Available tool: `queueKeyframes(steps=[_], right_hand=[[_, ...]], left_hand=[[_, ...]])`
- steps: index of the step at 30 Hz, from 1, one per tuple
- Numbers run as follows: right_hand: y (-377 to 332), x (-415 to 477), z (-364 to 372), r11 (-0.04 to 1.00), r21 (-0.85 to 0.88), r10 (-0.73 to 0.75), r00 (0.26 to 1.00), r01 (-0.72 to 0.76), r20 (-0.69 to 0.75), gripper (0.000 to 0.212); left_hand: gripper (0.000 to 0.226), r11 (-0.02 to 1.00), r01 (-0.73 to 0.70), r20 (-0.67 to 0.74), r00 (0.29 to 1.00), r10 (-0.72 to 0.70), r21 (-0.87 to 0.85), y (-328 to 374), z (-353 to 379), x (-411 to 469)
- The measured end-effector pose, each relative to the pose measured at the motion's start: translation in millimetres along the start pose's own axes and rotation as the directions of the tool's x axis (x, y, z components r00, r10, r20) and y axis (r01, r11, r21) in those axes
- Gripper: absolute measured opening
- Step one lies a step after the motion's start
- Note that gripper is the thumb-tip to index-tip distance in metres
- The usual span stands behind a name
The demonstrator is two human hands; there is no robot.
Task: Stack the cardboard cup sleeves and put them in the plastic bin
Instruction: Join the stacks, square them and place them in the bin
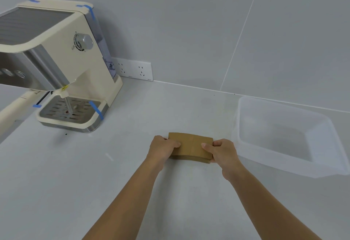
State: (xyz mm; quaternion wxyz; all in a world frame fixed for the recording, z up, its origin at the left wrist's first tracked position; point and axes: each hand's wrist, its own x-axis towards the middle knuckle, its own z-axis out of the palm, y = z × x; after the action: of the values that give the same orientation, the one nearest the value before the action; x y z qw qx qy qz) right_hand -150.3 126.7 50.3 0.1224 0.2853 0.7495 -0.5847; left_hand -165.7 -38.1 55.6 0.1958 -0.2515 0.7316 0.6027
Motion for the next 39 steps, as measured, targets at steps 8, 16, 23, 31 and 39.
queueKeyframes(steps=[8,16,23,31,39], right_hand=[[-6.8,11.9,-8.5,0.995,-0.031,0.098,0.993,-0.095,0.071,0.043],[-6.4,13.5,-16.0,0.99,-0.097,0.115,0.982,-0.101,0.151,0.048],[0.0,-4.9,-22.7,0.999,-0.049,0.018,0.966,-0.006,0.259,0.021],[32.4,-30.3,-20.1,0.983,0.044,-0.183,0.94,0.178,0.288,0.037],[44.2,-49.3,3.8,0.971,0.155,-0.21,0.957,0.181,0.201,0.039]], left_hand=[[0.043,0.989,0.113,0.119,0.985,-0.125,0.1,19.2,-11.0,13.0],[0.053,0.991,0.076,0.162,0.982,-0.094,0.113,7.9,-14.5,19.8],[0.034,0.991,-0.131,0.22,0.968,0.12,0.034,-17.1,-18.9,-2.8],[0.042,0.937,-0.305,0.178,0.926,0.334,-0.169,-61.3,-17.7,-29.8],[0.036,0.91,-0.264,0.081,0.949,0.304,-0.321,-55.3,11.8,-47.9]])
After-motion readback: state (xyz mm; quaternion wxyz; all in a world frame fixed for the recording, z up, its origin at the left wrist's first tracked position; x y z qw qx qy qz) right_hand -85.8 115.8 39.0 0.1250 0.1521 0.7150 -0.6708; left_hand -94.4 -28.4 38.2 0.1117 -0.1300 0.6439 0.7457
